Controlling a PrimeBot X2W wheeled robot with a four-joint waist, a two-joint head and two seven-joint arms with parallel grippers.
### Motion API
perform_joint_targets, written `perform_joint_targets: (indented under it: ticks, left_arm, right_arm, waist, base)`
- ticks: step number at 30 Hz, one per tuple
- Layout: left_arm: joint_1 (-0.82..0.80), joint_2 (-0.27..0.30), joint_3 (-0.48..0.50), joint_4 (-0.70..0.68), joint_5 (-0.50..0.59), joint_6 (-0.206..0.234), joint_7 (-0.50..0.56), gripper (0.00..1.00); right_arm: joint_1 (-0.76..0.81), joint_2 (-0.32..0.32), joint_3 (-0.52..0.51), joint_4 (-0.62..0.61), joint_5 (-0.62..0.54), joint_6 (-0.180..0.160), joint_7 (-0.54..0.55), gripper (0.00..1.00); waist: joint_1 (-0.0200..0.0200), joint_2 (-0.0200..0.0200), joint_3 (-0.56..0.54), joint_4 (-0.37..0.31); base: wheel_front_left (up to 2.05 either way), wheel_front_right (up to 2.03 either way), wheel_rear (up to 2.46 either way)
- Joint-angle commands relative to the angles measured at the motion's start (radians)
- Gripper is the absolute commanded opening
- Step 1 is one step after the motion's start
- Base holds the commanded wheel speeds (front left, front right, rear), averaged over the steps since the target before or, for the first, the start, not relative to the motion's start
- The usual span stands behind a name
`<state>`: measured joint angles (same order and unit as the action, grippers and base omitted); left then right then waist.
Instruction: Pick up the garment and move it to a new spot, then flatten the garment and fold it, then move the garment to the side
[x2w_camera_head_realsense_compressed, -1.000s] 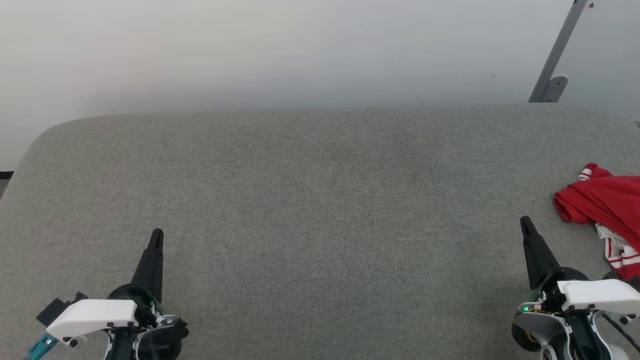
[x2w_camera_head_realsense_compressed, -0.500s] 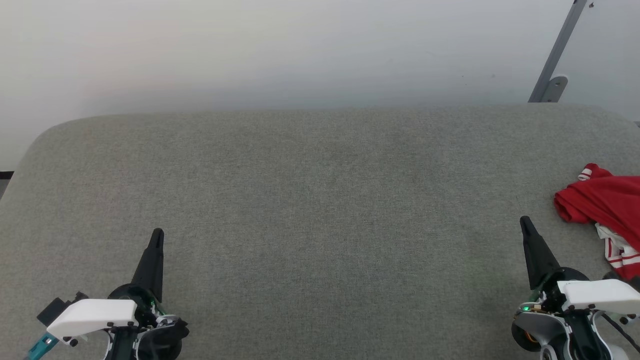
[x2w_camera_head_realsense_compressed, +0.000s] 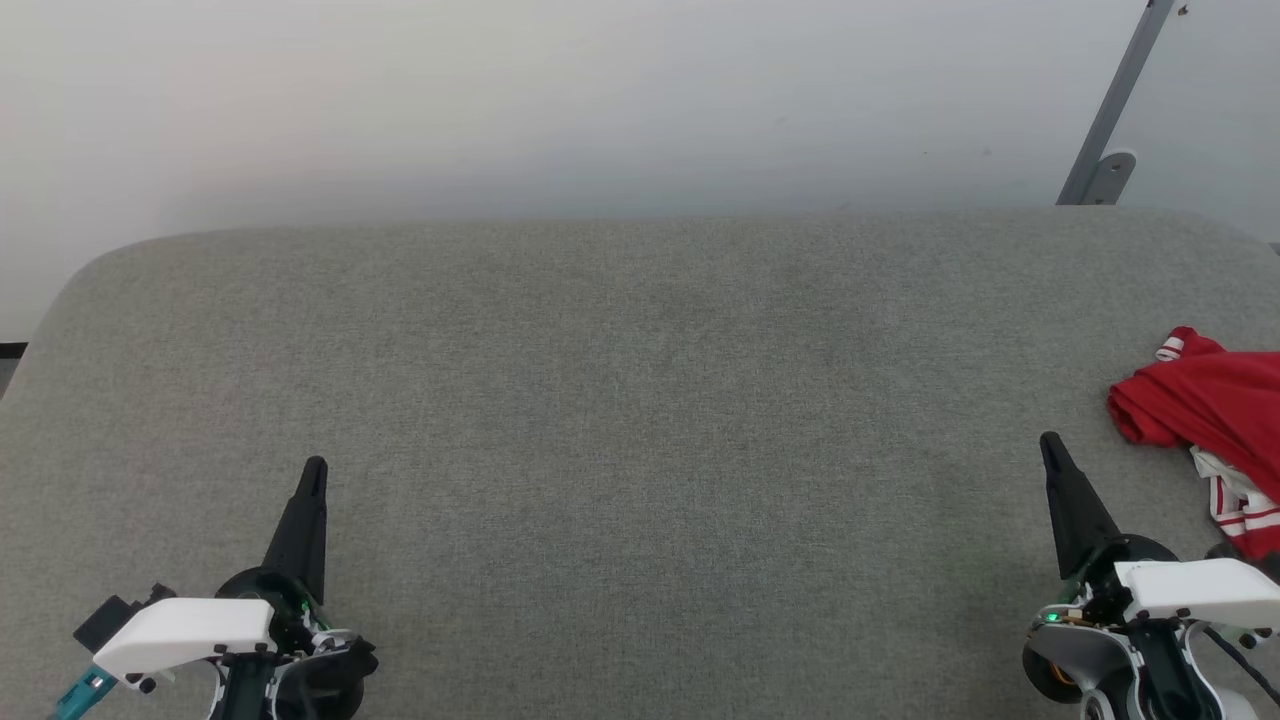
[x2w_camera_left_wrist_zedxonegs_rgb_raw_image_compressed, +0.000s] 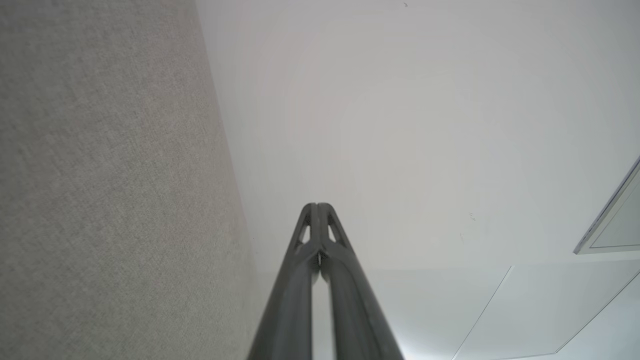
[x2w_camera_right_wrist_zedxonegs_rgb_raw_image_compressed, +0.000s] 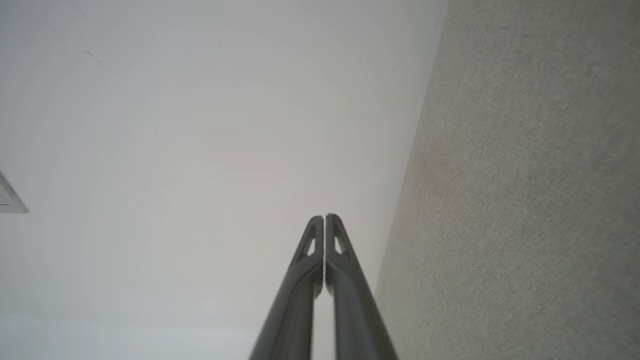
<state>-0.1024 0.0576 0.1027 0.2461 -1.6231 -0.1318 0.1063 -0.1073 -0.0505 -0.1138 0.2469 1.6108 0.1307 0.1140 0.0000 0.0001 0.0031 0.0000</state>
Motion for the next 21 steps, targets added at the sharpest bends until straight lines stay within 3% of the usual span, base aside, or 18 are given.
perform_joint_targets:
  ticks: [1,21]
  left_arm:
    - [-0.012,-0.002,0.005,0.0,0.005,0.002,0.004,0.0]
    - [-0.013,-0.004,0.007,0.0,0.006,0.002,0.006,0.0]
  right_arm:
    - [-0.004,0.001,0.001,0.0,0.004,0.0,0.001,0.0]
    - [-0.004,0.001,0.001,0.0,0.004,0.0,0.001,0.0]
  waist:
    - [0.0,-0.0001,0.0,0.0]
    - [0.0,-0.0001,0.0,0.0]
  base:
    - [0.0,0.0,0.0]
    - [0.0,0.0,0.0]
